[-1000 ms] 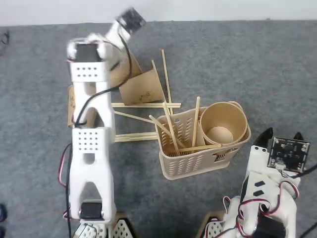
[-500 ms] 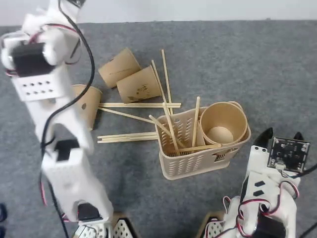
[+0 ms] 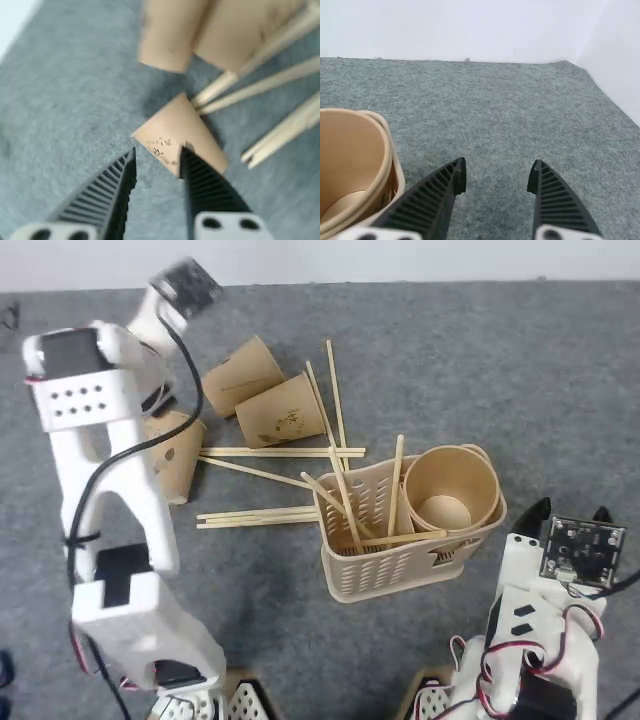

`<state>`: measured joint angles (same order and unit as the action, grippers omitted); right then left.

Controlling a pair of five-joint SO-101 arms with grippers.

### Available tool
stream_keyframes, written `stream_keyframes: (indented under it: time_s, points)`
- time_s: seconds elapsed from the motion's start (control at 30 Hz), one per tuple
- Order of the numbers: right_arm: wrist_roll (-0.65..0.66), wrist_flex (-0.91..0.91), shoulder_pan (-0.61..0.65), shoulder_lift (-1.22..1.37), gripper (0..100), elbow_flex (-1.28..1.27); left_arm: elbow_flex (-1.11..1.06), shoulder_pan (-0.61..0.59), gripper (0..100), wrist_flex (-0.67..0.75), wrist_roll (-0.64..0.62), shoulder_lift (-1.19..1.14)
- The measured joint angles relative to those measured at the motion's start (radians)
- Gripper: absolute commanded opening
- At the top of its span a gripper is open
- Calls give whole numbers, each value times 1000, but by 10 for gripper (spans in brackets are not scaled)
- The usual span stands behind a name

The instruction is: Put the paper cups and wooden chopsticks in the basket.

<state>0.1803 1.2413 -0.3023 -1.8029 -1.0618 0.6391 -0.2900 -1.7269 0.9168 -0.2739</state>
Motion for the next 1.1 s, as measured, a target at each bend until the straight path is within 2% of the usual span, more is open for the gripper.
stream_keyframes:
  time_s: [0.13, 0.23, 0.47, 0.6, 0.8, 1.1]
  points:
    - [0, 0, 0, 0, 208, 0, 44, -52, 177, -2, 295, -106]
    - [0, 0, 0, 0, 208, 0, 121, -68, 177, -2, 437, -210]
    - [0, 0, 0, 0, 208, 0, 359, -44, 177, -2, 508, -480]
    - [0, 0, 0, 0, 208, 0, 422, -8, 177, -2, 545, -539]
    - [0, 0, 0, 0, 208, 0, 359, 6, 177, 0, 661, -542]
    - [0, 0, 0, 0, 208, 0, 262, -35, 177, 3, 732, -522]
